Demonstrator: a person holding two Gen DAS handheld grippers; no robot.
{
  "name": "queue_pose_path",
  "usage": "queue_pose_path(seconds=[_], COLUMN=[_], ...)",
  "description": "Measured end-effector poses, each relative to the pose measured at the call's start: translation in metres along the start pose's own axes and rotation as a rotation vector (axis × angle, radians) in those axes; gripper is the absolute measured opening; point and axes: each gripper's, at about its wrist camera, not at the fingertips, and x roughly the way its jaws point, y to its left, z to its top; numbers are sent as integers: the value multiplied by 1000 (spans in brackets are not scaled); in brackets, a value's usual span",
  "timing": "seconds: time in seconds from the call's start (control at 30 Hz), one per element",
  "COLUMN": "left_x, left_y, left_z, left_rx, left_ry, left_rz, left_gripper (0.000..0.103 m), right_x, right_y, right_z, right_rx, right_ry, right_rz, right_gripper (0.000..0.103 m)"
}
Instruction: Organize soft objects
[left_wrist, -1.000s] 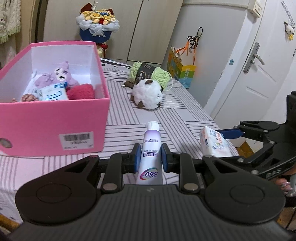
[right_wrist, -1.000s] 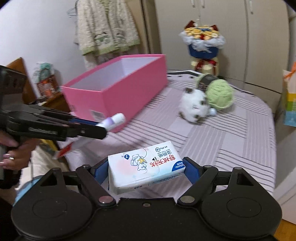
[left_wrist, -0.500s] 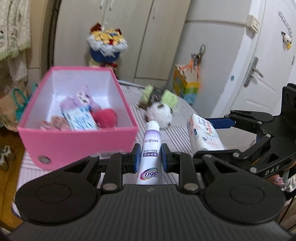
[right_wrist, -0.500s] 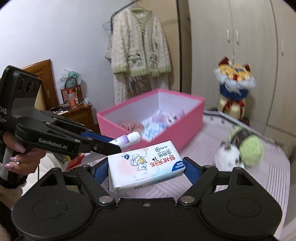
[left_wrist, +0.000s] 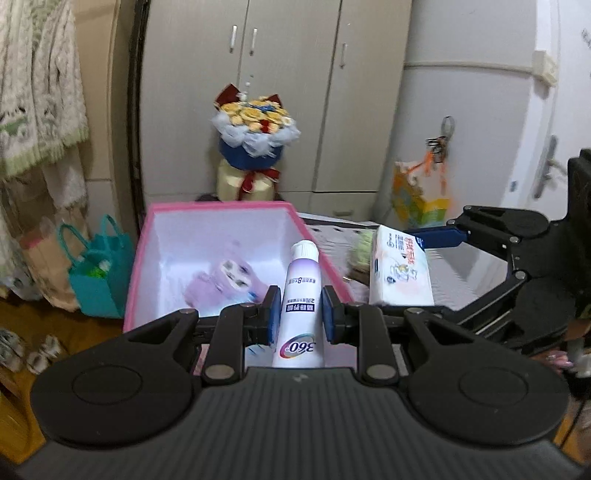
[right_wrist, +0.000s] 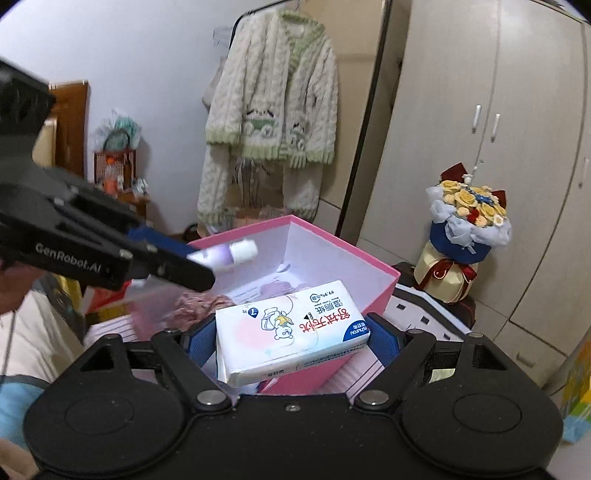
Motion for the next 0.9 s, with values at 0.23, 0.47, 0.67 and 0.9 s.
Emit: queue_pose_path(seconds=[0.23,0.47,0.67,0.9], left_x=[70,122,136,126], left_y=[27,59,70,73], left_z=[24,36,33,31], left_rx=[49,-3,-39,-84], left_ry=[133,244,268,202], left_rz=[110,176,191,210], left_gripper=[22,22,22,29], right_x=[82,133,153,152], right_y=[-9,-5,5,3], right_z=[20,26,26,19], right_rx=[-178,-366,-445,-398], right_ry=[156,275,312,231], right_rz=[3,40,73,-25], right_gripper=[86,86,86,92])
